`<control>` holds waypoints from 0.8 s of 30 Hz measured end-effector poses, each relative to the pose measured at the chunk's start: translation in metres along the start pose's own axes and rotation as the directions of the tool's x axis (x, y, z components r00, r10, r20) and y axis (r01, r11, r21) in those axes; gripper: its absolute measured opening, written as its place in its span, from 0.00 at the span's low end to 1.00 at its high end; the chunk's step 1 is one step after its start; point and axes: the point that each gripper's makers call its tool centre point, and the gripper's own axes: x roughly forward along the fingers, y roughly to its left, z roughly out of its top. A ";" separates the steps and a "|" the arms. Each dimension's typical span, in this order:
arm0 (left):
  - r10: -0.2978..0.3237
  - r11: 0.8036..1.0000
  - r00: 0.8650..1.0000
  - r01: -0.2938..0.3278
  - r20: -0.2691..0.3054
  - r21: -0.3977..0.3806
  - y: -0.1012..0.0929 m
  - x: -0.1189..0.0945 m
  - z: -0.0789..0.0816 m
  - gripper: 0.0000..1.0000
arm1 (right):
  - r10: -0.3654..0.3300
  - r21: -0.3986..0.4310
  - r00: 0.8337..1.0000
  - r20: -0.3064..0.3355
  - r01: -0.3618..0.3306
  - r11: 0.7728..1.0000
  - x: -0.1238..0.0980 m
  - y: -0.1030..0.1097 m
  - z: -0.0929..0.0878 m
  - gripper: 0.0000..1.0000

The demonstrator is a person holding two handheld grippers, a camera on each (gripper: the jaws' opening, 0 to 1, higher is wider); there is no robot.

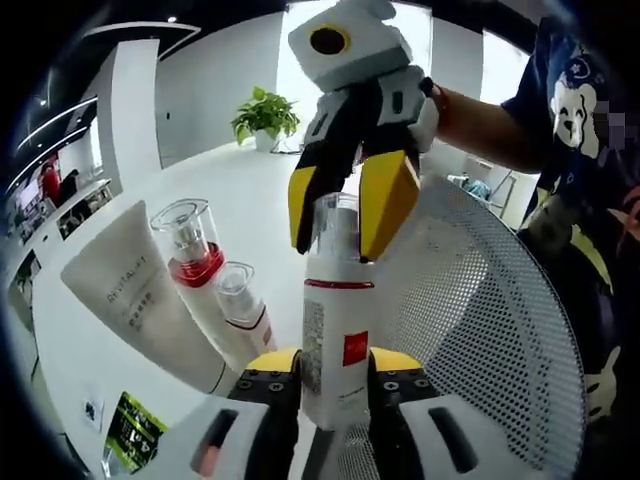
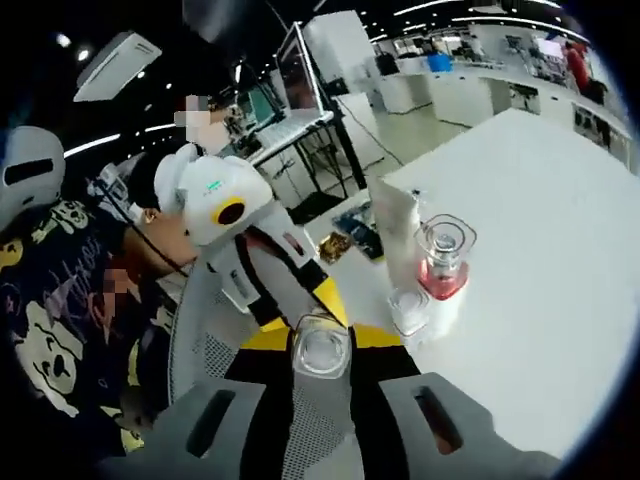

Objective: Arrange the skincare products in the storage area until every visible bottle or jar stands upright without overlapping.

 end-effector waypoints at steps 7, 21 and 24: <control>-0.040 0.999 0.999 0.040 -0.008 0.004 -0.007 0.002 -0.001 0.27 | -0.011 -0.219 0.996 -0.088 -0.008 0.976 0.002 0.011 0.002 0.18; -0.003 0.998 0.999 0.006 -0.036 0.070 -0.009 0.001 -0.005 0.21 | -0.046 -0.359 0.981 -0.188 -0.025 0.933 0.012 0.014 -0.002 0.19; 0.004 0.997 0.999 -0.002 -0.034 0.071 -0.007 0.001 -0.005 0.20 | -0.037 -0.294 0.986 -0.163 -0.013 0.956 0.011 0.012 -0.003 0.19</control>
